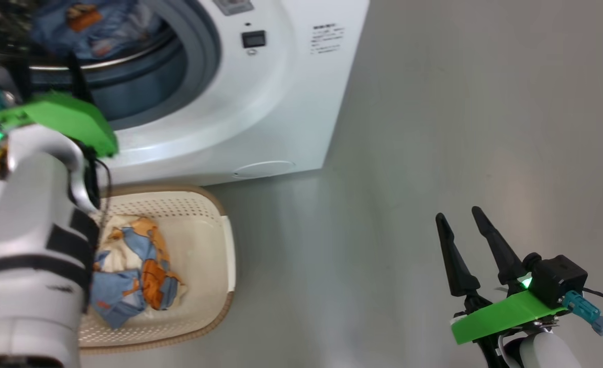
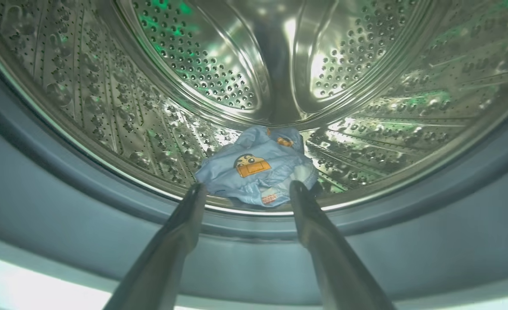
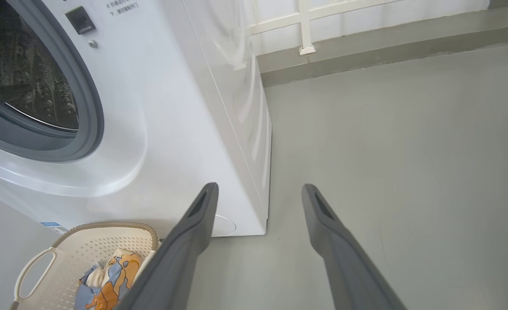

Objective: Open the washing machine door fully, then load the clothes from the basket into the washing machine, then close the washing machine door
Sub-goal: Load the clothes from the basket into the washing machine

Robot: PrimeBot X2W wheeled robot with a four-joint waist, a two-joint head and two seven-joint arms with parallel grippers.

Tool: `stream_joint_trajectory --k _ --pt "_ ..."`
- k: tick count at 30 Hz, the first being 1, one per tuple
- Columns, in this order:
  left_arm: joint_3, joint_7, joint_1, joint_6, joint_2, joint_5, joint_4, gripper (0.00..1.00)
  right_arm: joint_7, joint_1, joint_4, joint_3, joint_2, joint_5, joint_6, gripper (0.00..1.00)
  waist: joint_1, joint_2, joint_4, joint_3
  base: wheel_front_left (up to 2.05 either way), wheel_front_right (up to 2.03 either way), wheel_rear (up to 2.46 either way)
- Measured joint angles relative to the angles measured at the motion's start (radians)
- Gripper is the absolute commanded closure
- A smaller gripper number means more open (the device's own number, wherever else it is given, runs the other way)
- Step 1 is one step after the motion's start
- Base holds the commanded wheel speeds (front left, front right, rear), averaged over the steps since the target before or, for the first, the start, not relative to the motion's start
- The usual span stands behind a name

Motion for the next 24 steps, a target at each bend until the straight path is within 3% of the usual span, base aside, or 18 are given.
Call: stream_joint_trajectory --k 9,16,24 --pt "0.017 0.000 0.324 -0.020 -0.066 0.002 -0.282 0.00 0.000 0.015 -0.002 -0.030 -0.014 -0.034 0.000 0.00 0.0000 0.0000 0.065 -0.083 0.00 0.00 0.00" --pt "0.043 0.000 0.670 -0.018 -0.081 0.029 -0.543 0.00 0.000 0.065 -0.014 -0.032 -0.018 -0.054 0.000 0.00 0.0000 0.0000 0.089 -0.173 0.00 0.00 0.00" --pt "0.095 0.000 0.911 -0.004 -0.086 0.028 -0.739 0.00 0.000 0.109 -0.022 -0.032 -0.017 -0.060 0.000 0.00 0.0000 0.0000 0.104 -0.249 0.00 0.00 0.00"
